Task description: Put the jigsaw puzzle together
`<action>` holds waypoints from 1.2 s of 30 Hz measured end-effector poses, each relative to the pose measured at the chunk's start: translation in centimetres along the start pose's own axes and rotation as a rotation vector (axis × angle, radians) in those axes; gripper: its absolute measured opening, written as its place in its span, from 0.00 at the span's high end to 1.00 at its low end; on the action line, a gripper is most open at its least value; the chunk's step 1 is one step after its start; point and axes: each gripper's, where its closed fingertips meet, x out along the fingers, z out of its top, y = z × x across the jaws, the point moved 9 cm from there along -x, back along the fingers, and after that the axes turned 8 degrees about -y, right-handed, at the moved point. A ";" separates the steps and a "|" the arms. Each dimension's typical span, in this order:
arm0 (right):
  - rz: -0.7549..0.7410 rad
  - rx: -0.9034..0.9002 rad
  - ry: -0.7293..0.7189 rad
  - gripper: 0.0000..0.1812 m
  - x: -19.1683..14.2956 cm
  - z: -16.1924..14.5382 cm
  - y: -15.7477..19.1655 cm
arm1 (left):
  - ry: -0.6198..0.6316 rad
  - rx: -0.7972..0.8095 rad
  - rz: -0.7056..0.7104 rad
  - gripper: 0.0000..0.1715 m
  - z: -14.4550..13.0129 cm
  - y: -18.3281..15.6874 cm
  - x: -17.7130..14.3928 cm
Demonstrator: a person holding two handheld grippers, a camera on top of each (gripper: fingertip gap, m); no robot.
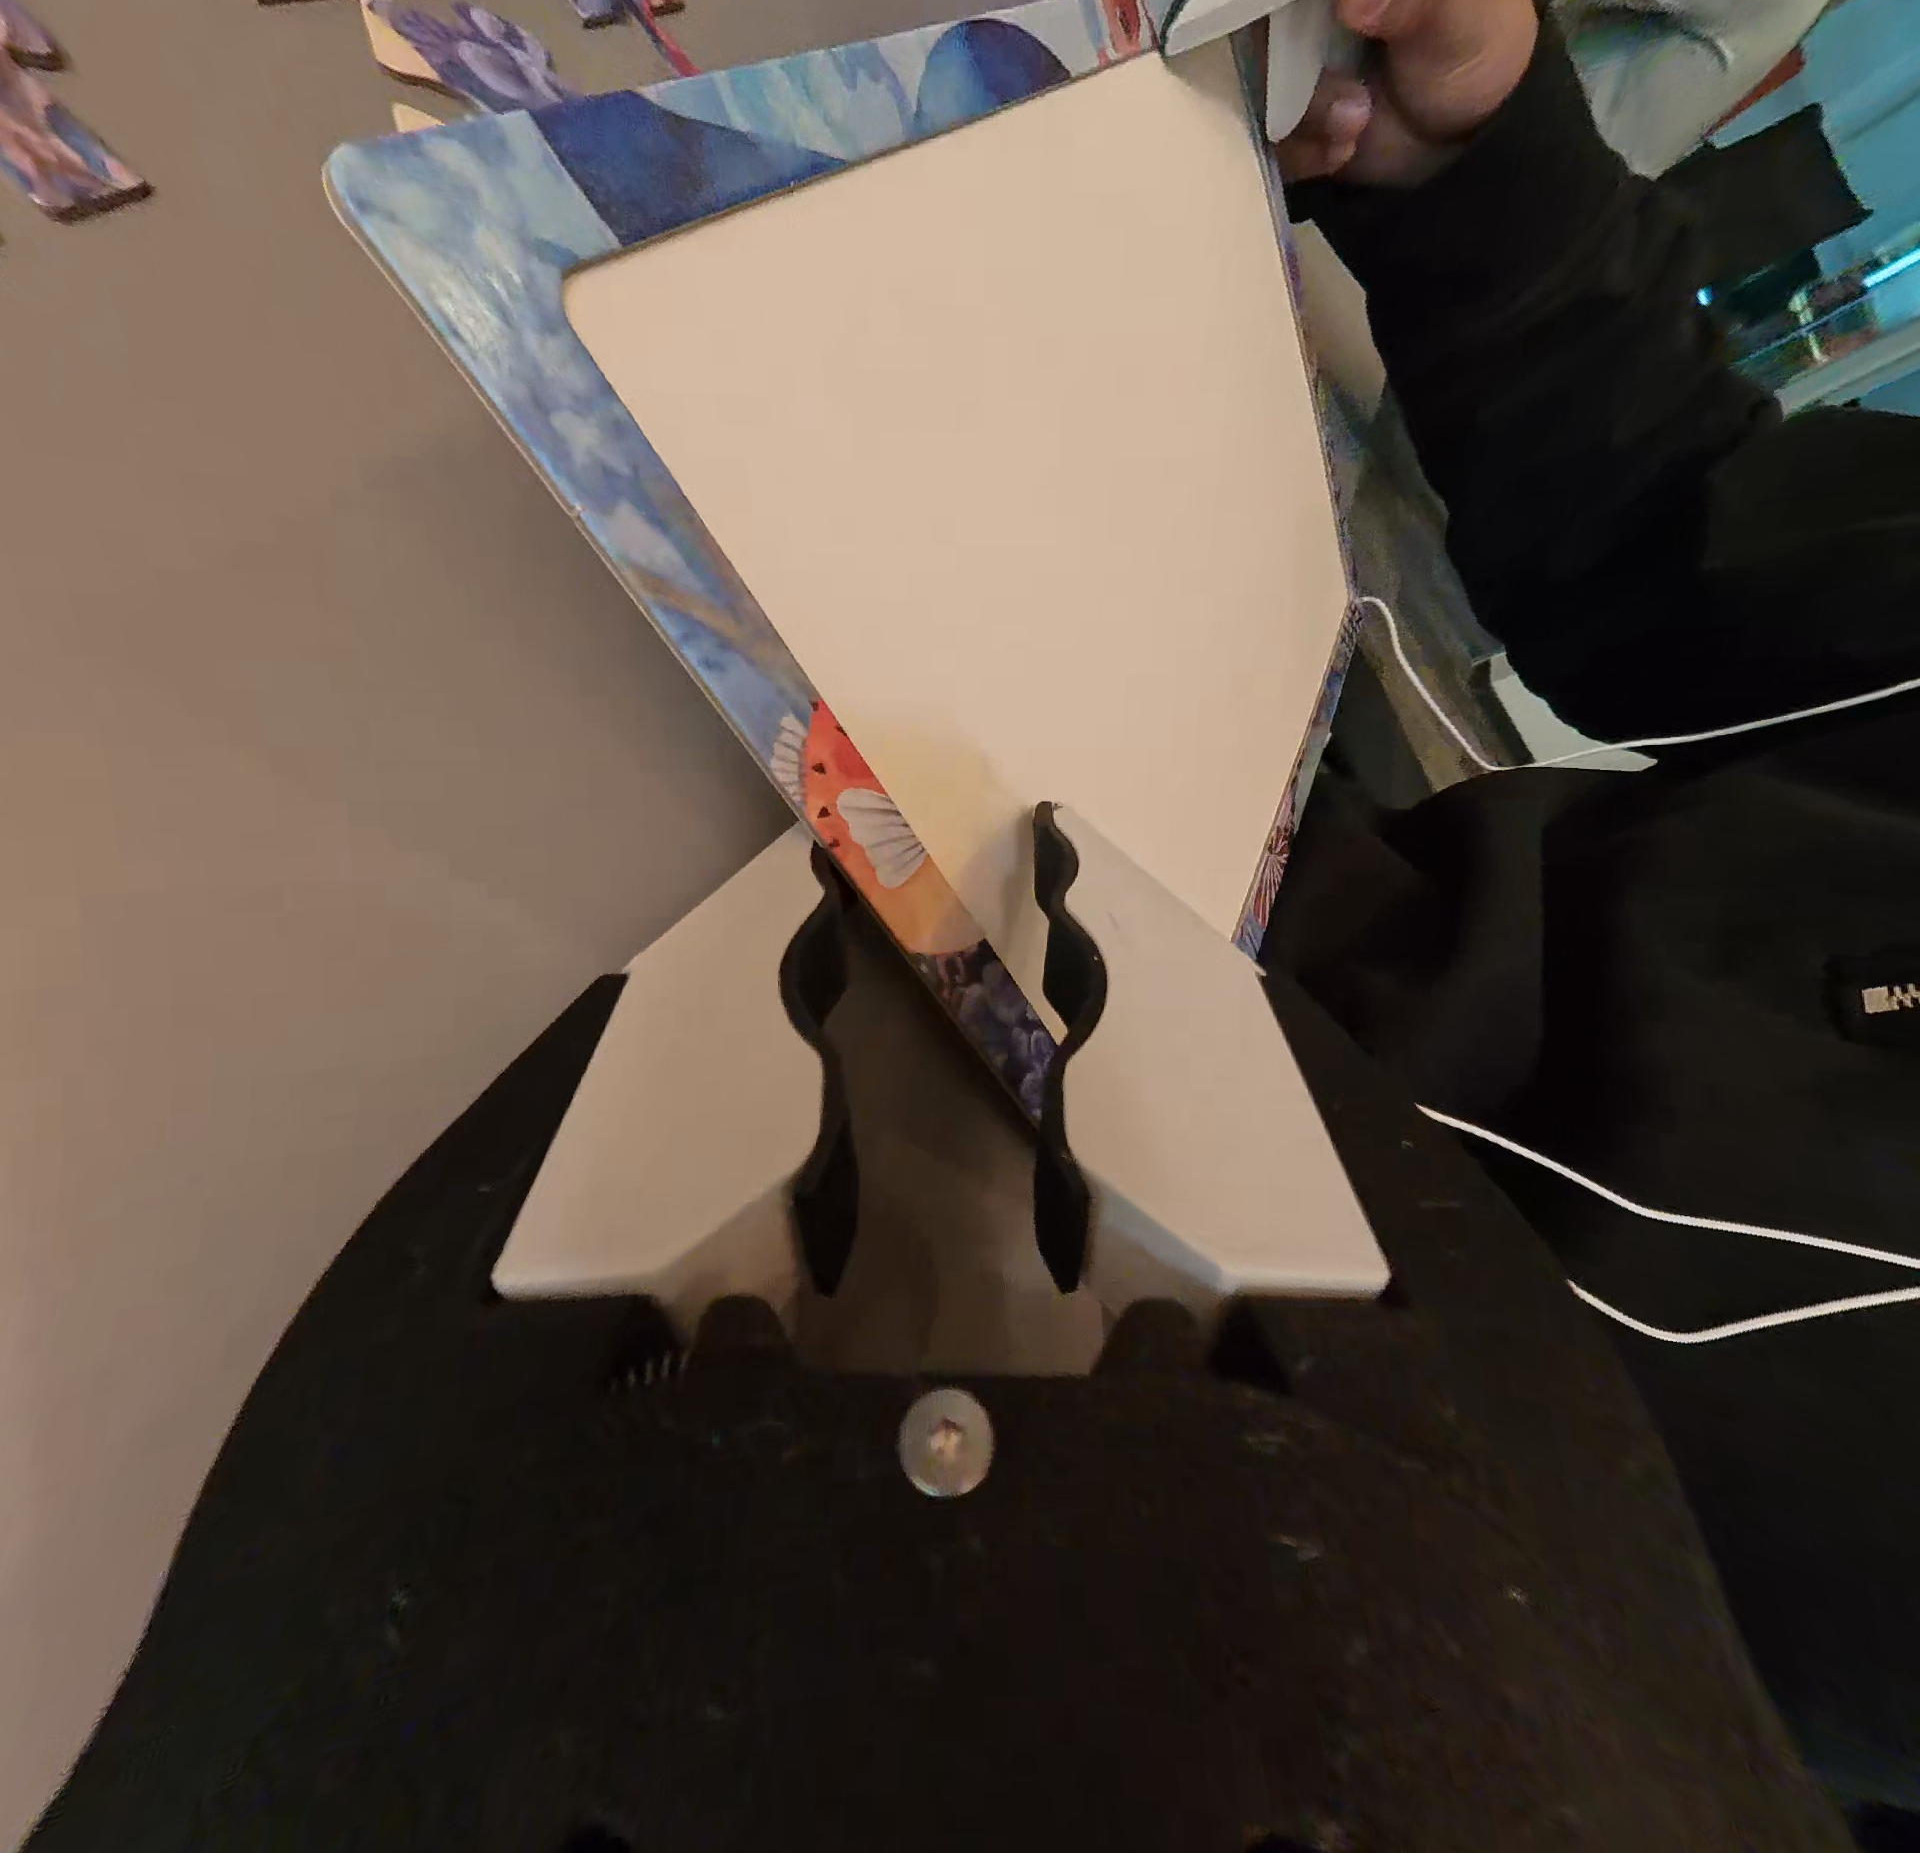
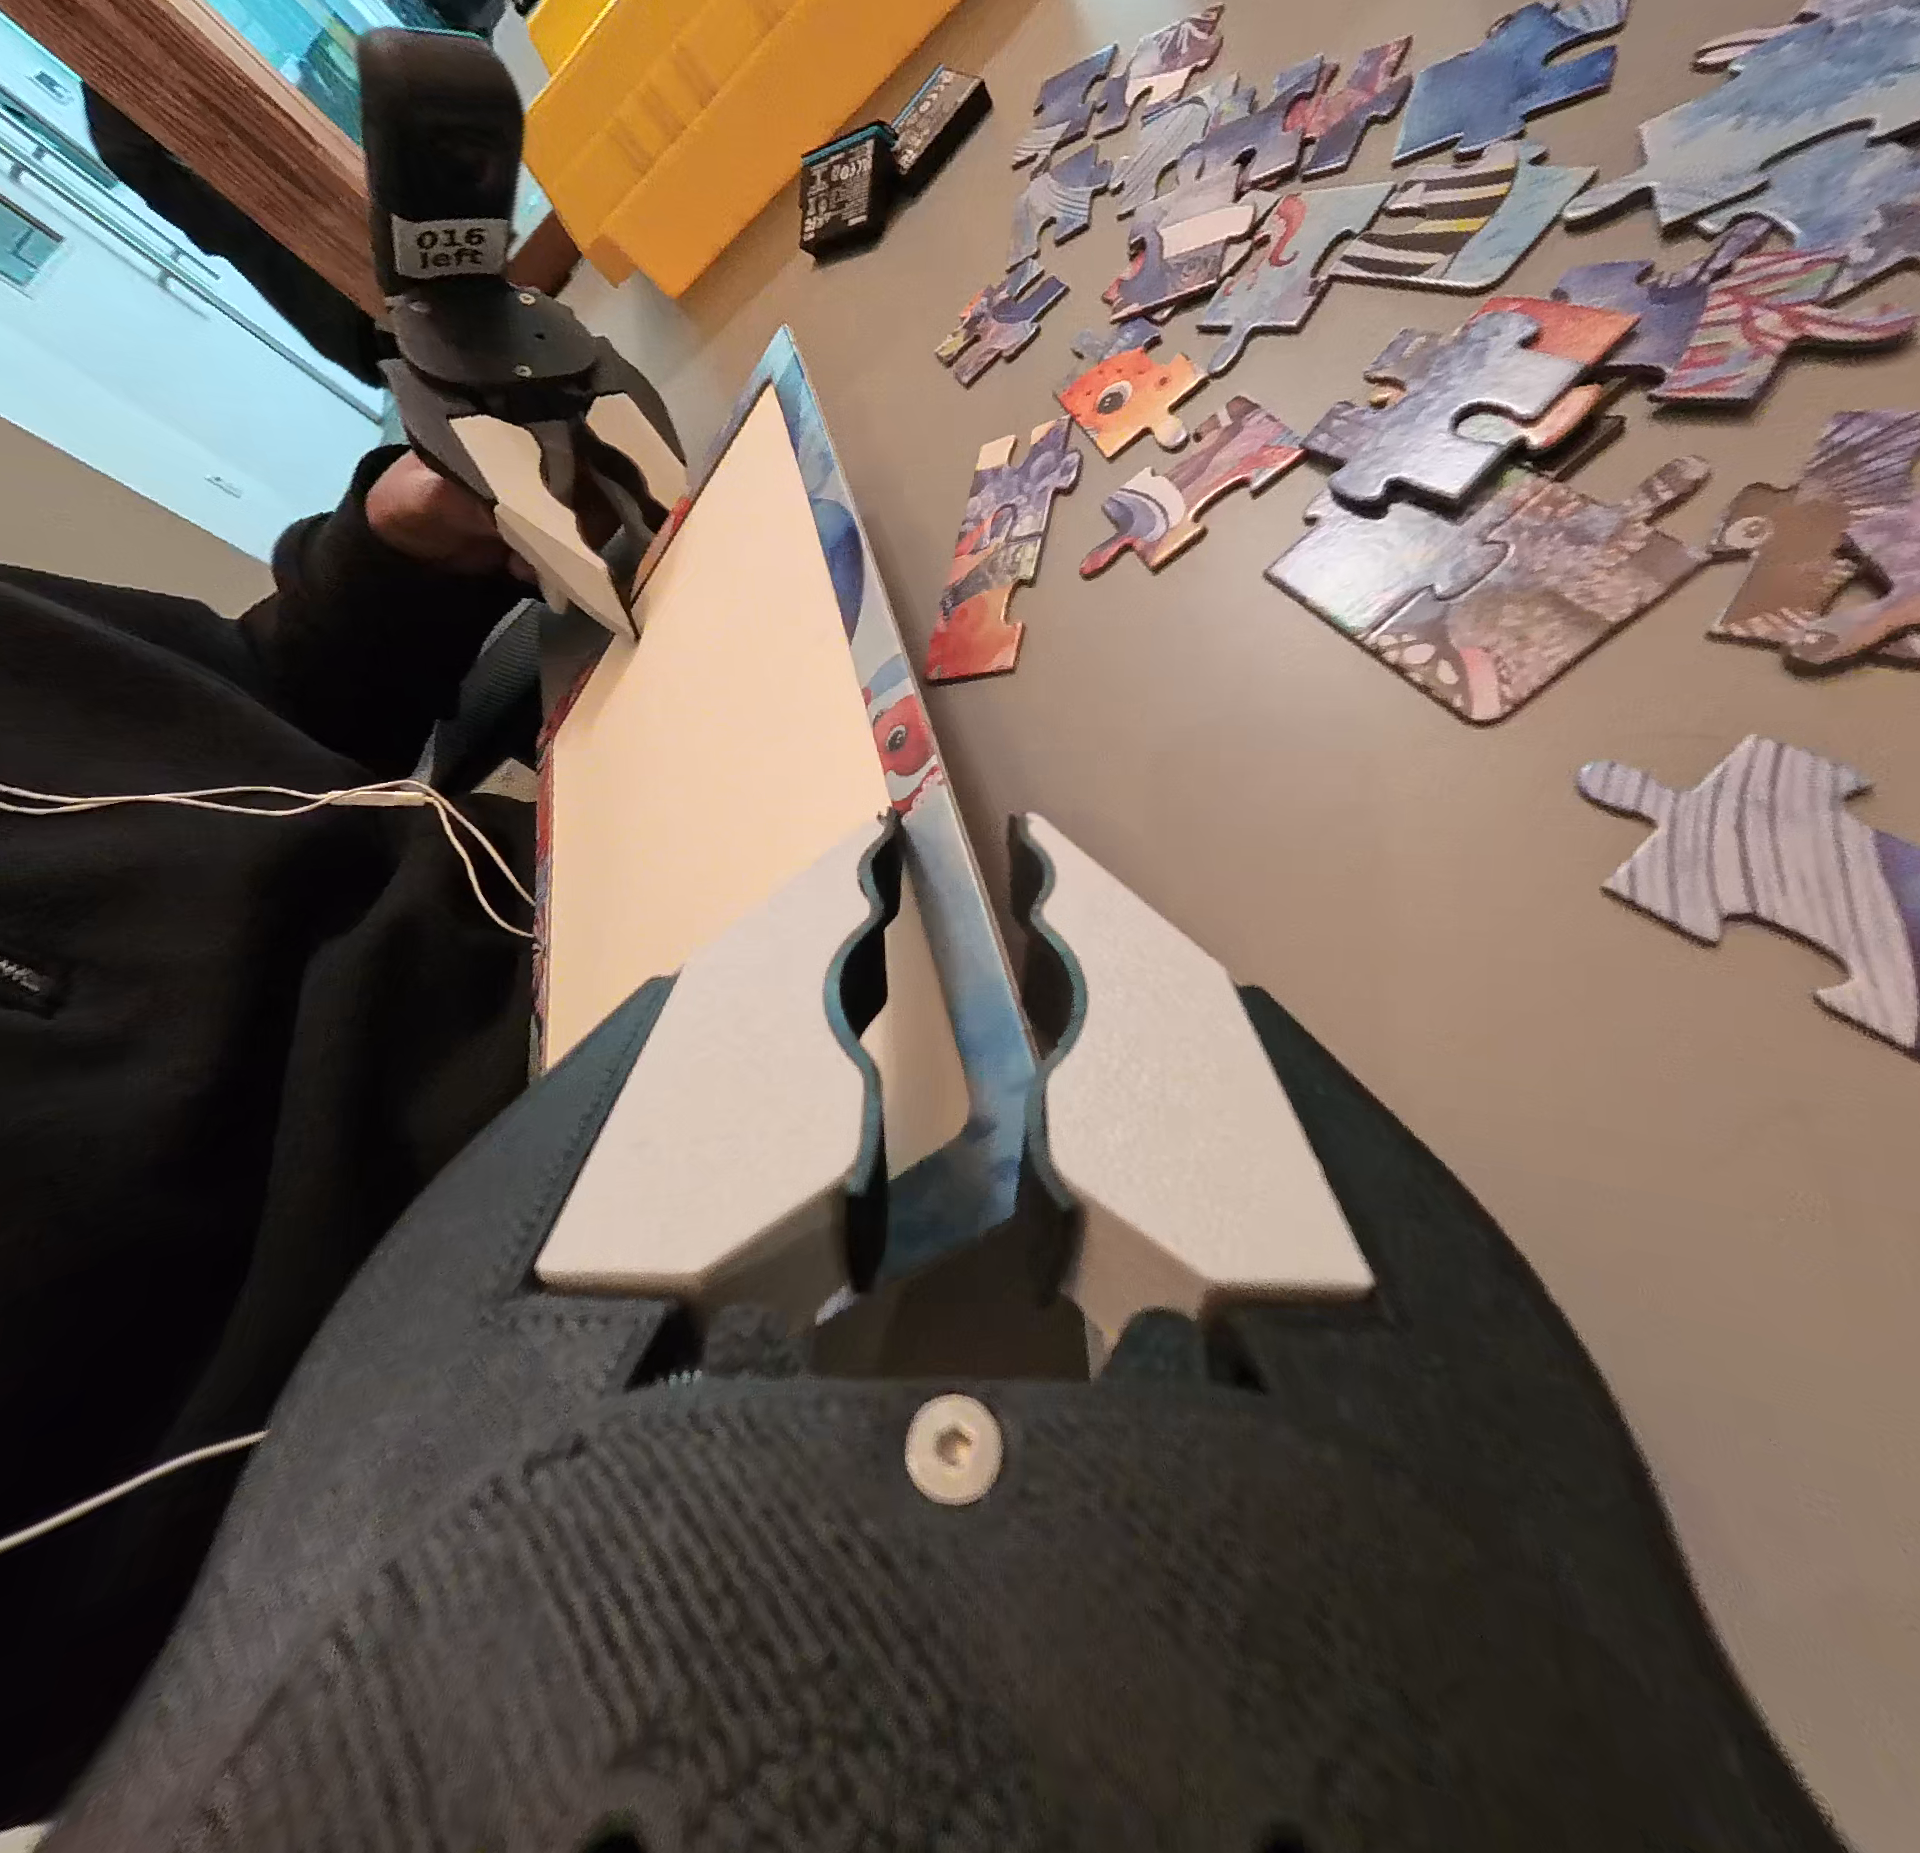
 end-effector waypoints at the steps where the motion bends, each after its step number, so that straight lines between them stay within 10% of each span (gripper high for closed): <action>1: -0.009 -0.002 -0.001 0.89 0.1 0.0 -0.1 | 0.004 0.000 0.007 0.81 0.0 0.0 0.0; 36: -0.027 -0.004 -0.029 0.87 0.9 -1.4 -1.0 | 0.052 0.111 0.215 0.68 0.8 -1.0 -0.1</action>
